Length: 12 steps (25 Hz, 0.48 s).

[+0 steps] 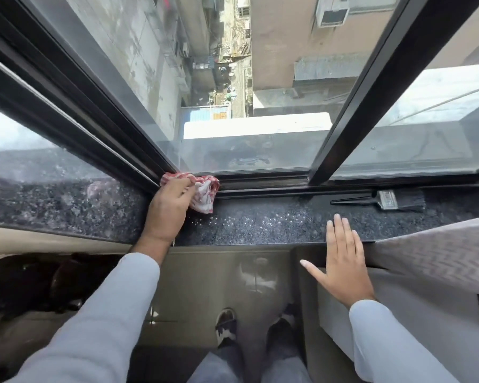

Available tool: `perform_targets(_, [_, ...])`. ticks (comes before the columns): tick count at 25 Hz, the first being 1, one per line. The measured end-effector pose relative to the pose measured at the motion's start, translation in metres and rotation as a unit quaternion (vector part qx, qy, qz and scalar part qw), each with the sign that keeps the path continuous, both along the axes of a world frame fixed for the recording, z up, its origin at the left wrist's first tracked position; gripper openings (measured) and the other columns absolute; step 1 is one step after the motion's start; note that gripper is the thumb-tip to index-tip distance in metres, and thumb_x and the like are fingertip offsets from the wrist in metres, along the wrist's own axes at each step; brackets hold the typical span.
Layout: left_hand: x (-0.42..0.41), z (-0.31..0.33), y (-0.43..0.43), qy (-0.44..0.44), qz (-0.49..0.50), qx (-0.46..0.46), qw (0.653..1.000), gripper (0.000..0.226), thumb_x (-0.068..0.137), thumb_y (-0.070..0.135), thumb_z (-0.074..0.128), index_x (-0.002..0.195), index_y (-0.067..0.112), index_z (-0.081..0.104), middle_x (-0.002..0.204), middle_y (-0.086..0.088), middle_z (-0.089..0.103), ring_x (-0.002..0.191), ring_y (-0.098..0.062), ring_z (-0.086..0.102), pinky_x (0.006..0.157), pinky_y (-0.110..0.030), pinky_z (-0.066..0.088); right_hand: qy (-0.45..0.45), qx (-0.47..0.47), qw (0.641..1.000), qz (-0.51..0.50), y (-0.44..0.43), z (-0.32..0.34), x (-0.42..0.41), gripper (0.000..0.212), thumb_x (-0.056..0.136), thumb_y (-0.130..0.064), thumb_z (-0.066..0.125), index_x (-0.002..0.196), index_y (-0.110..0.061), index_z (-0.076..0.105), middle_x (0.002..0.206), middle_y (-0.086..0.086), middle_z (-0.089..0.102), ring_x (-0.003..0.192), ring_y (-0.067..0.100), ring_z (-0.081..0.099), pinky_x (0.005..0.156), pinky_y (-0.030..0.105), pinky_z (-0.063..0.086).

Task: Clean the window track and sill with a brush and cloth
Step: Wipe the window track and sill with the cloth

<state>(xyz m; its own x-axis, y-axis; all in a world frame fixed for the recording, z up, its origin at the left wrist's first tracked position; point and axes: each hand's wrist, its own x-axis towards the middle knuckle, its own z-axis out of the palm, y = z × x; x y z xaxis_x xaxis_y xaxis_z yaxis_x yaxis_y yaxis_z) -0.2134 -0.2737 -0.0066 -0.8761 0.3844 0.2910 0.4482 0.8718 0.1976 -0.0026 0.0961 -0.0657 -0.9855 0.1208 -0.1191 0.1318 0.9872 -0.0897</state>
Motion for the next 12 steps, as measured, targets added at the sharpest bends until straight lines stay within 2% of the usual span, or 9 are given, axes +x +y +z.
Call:
perform_targets(3, [0.018, -0.008, 0.015, -0.050, 0.114, 0.091, 0.988, 0.039, 0.084, -0.004, 0.054, 0.115, 0.000, 0.077, 0.120, -0.018, 0.075, 0.113, -0.035, 0.069, 0.109, -0.038, 0.048, -0.007, -0.002, 1.000, 0.002, 0.001, 0.001, 0.005, 0.111, 0.092, -0.082, 0.035, 0.166, -0.003, 0.010, 0.177, 0.016, 0.004, 0.165, 0.031, 0.004, 0.131, 0.056, 0.018])
perform_targets(6, [0.026, 0.001, 0.050, -0.094, 0.179, 0.155, 0.967, 0.041, 0.082, -0.012, 0.057, 0.117, -0.002, 0.076, 0.122, -0.019, 0.074, 0.117, -0.036, 0.068, 0.112, -0.039, 0.047, -0.019, -0.003, 1.000, 0.005, 0.004, 0.005, 0.009, 0.111, 0.093, -0.084, 0.031, 0.167, -0.005, 0.005, 0.178, 0.014, -0.001, 0.165, 0.029, -0.001, 0.132, 0.054, 0.015])
perform_targets(9, [0.042, 0.017, 0.102, -0.110, 0.116, 0.147, 0.976, 0.040, 0.083, -0.011, 0.060, 0.118, 0.000, 0.075, 0.121, -0.018, 0.075, 0.116, -0.035, 0.068, 0.110, -0.039, 0.049, -0.030, -0.007, 0.999, 0.017, 0.002, 0.015, 0.013, 0.110, 0.094, -0.085, 0.028, 0.167, -0.005, 0.003, 0.178, 0.014, -0.003, 0.165, 0.029, -0.002, 0.132, 0.053, 0.015])
perform_targets(12, [0.048, 0.032, 0.174, -0.123, 0.009, 0.141, 0.982, 0.039, 0.080, -0.009, 0.062, 0.114, 0.003, 0.077, 0.113, -0.015, 0.077, 0.106, -0.034, 0.071, 0.097, -0.041, 0.056, -0.031, -0.010, 0.999, 0.015, 0.002, 0.018, 0.018, 0.108, 0.096, -0.083, 0.030, 0.167, -0.006, 0.004, 0.178, 0.014, -0.003, 0.165, 0.027, -0.003, 0.132, 0.053, 0.016])
